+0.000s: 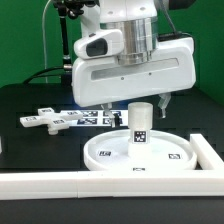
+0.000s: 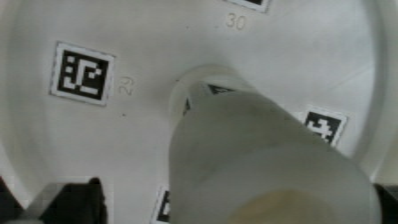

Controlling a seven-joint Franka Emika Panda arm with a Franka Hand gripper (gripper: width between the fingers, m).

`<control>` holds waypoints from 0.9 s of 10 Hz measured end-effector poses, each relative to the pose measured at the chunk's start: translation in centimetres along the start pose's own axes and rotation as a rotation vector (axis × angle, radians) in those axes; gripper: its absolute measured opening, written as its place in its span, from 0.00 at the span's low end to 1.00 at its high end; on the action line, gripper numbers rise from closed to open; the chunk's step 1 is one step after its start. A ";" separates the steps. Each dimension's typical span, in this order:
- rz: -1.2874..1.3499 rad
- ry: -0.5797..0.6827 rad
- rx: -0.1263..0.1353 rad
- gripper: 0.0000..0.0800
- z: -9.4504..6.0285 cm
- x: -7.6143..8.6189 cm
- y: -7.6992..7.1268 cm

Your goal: Assemble round table

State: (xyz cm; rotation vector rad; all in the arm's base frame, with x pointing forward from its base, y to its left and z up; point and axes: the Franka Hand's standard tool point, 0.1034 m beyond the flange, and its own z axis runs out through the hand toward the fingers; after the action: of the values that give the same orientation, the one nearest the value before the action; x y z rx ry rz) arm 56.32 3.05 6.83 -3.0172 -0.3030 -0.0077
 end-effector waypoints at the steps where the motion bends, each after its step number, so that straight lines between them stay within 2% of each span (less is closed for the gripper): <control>1: -0.063 -0.001 -0.001 0.81 0.0 0.0 0.1; 4: -0.248 -0.006 -0.008 0.81 0.1 -0.1 0.3; 6: -0.505 -0.004 -0.027 0.81 0.0 -0.2 -0.4; 9: -0.758 -0.031 -0.047 0.81 0.1 -0.5 -0.5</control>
Offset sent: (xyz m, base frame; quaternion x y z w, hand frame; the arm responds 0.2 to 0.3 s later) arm 0.0000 0.0000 0.0000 0.0000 0.0000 -0.1296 0.9916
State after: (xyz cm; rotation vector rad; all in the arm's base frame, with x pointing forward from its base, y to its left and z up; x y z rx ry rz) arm 55.73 3.48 6.75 -2.7424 -1.4252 -0.0304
